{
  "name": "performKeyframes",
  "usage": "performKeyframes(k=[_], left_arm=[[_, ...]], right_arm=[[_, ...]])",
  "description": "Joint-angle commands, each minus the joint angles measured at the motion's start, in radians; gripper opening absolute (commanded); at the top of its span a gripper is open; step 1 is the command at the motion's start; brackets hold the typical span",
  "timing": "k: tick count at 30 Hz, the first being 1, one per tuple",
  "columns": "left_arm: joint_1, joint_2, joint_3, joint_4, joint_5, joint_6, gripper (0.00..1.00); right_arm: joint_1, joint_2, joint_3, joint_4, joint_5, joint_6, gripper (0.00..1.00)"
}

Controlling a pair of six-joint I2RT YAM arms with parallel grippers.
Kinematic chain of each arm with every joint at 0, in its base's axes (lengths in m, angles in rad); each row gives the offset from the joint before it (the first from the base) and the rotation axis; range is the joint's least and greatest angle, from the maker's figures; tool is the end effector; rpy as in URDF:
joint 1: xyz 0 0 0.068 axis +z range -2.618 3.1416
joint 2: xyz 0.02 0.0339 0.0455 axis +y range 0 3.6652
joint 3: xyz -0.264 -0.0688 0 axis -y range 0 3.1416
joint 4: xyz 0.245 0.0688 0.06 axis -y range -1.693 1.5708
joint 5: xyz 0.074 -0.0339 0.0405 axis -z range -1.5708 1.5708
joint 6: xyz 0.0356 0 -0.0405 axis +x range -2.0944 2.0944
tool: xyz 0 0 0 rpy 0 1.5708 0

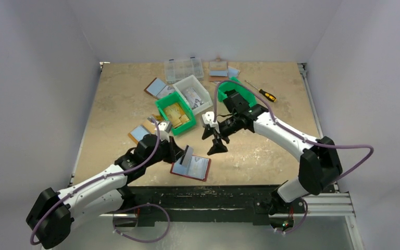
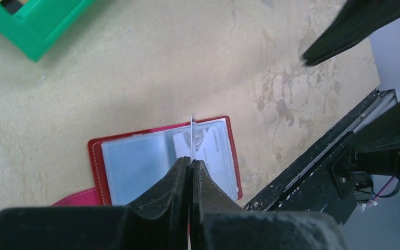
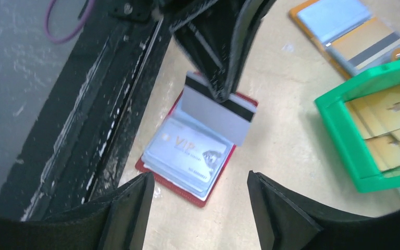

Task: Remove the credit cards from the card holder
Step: Pick up the credit card from the card holder, then place the credit card in the storage box.

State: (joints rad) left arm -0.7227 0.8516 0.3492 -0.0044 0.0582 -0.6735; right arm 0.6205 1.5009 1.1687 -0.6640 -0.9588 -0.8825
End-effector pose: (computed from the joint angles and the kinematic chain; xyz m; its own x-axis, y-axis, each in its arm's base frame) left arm 0.1377 -0.1242 0.1936 -0.7202 -0.1951 -0.6658 0.3189 0.7592 -0.5674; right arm 0.2304 0.2005 0.2744 0.1037 -0.4713 -0.8759 -0.9695 -0.2443 0.0167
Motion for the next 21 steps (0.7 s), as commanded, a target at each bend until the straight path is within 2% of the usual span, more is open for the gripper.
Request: performKeyframes(k=[1, 11, 15, 21], left_arm=[[-0.012, 0.072, 0.07, 0.125, 0.086, 0.069, 0.0], [-0.057, 0.16, 0.101, 0.201, 0.152, 0.083, 0.0], [-0.082, 0.19, 0.11, 0.231, 0.163, 0.083, 0.0], [-0.1, 0.198, 0.119, 0.248, 0.152, 0.081, 0.0]], right_arm=[[0.003, 0.05, -0.056, -0.01, -0.053, -0.202, 0.75], [-0.009, 0.083, -0.075, 0.136, 0.0, -0.031, 0.75], [-0.009, 0.14, -0.063, 0.114, -0.044, -0.01, 0.73], [-0.006, 0.195, -0.036, 0.044, -0.104, -0.032, 0.64]])
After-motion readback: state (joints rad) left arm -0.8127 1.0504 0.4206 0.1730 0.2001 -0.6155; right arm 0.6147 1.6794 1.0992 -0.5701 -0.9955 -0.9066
